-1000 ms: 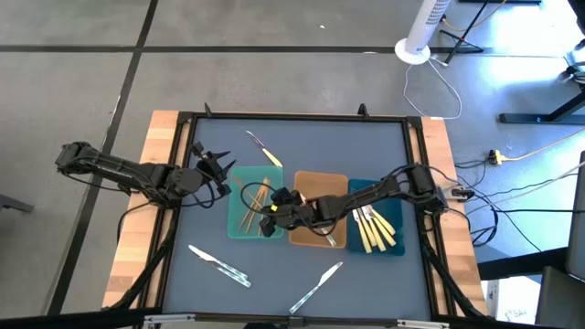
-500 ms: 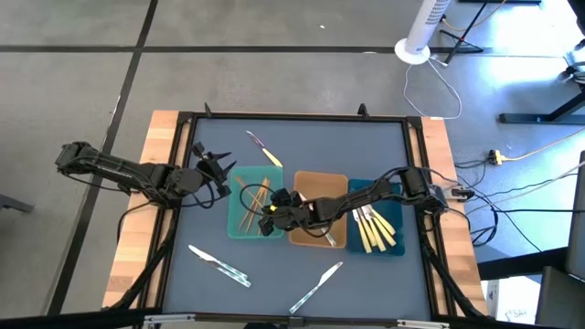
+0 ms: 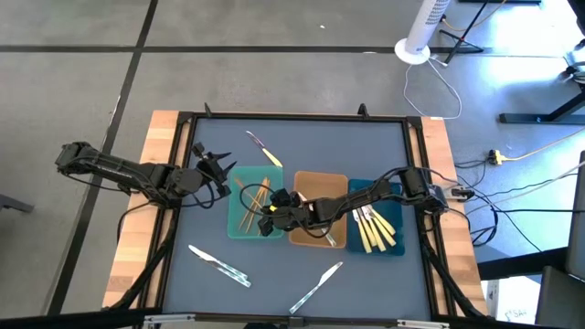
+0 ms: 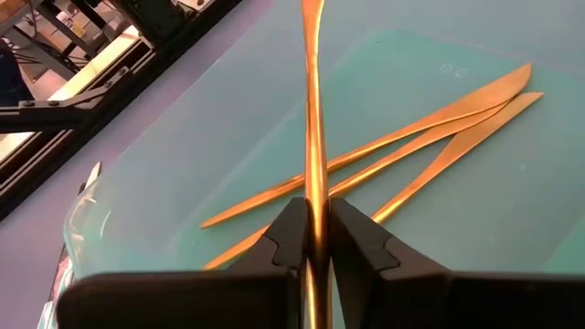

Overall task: Sort silverware by color (type)
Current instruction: Put the gold knife into the green bin

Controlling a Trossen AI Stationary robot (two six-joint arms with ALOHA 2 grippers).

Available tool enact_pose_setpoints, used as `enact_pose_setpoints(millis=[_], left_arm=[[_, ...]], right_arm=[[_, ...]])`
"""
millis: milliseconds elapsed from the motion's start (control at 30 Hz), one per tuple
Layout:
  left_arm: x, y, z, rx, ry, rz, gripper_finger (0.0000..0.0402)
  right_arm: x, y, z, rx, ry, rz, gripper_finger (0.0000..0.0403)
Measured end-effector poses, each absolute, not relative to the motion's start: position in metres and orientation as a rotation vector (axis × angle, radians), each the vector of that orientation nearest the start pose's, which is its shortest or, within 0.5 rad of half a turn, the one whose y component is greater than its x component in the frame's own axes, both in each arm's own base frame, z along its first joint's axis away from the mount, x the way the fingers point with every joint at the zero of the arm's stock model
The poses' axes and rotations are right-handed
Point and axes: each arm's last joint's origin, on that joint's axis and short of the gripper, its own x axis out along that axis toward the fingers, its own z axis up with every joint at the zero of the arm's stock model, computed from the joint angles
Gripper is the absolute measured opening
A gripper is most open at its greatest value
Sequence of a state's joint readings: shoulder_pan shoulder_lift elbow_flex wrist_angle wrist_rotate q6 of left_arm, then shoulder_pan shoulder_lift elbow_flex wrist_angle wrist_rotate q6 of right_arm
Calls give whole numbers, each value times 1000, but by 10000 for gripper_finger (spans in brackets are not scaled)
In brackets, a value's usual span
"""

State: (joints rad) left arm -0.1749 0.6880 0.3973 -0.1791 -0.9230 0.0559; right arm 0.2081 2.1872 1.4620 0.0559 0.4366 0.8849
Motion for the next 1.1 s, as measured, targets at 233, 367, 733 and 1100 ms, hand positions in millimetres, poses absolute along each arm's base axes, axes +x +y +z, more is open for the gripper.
enact_pose_setpoints(millis=[233,367,733,1100], left_arm=[[146,-2,220,303,431,723,141],[146,-2,220,303,431,723,141],[146,-2,220,303,431,723,141],[146,-2,220,303,431,722,141]], right_arm=[[462,85,143,640,488,-477,37],[462,85,143,640,488,-477,37],[462,85,142,642,487,-477,37],[462,85,142,646,485,-476,49]])
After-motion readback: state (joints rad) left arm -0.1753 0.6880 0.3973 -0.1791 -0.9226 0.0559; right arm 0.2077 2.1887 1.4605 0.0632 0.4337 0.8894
